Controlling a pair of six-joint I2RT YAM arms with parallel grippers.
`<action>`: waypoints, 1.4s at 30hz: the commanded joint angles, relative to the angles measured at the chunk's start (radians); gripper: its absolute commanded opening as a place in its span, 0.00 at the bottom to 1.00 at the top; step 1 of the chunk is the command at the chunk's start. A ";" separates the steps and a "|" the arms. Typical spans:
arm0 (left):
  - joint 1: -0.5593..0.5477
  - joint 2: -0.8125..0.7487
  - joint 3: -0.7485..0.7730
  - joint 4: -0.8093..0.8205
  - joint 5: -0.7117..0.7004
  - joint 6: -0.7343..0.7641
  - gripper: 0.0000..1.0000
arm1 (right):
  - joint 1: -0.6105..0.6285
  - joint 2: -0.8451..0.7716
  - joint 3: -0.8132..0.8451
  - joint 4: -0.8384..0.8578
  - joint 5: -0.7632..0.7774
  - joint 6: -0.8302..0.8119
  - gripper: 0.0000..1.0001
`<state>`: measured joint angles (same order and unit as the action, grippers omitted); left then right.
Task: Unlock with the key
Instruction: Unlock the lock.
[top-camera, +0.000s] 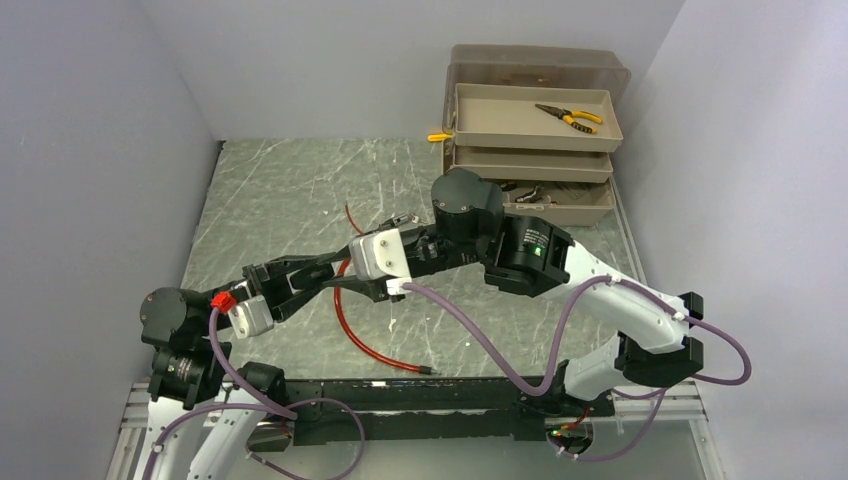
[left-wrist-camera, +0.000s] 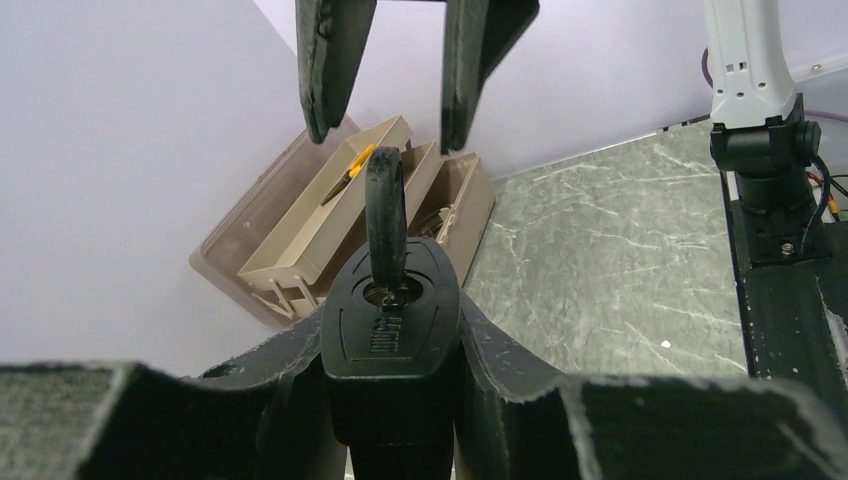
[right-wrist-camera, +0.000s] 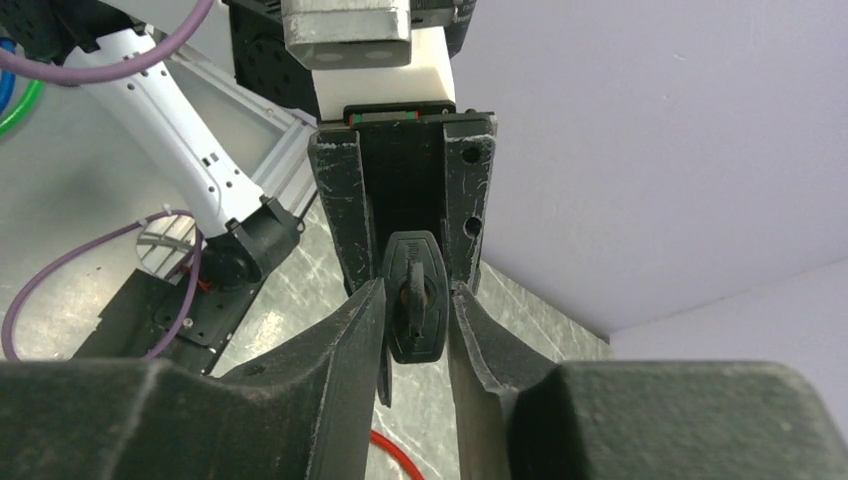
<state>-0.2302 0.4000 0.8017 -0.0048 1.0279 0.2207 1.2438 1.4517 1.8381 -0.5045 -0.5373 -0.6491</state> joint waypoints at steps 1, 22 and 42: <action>-0.001 -0.009 0.044 0.074 0.003 0.017 0.00 | -0.007 0.013 0.065 -0.011 -0.052 0.011 0.31; -0.002 -0.012 0.052 0.074 0.006 0.039 0.00 | -0.025 0.066 0.088 -0.070 -0.070 0.012 0.00; -0.003 -0.010 0.082 0.101 -0.148 0.222 0.00 | -0.044 -0.015 -0.345 0.400 0.267 0.396 0.00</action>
<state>-0.2256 0.4225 0.8028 -0.1059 0.9184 0.3386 1.2121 1.4425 1.6470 -0.2562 -0.4133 -0.4610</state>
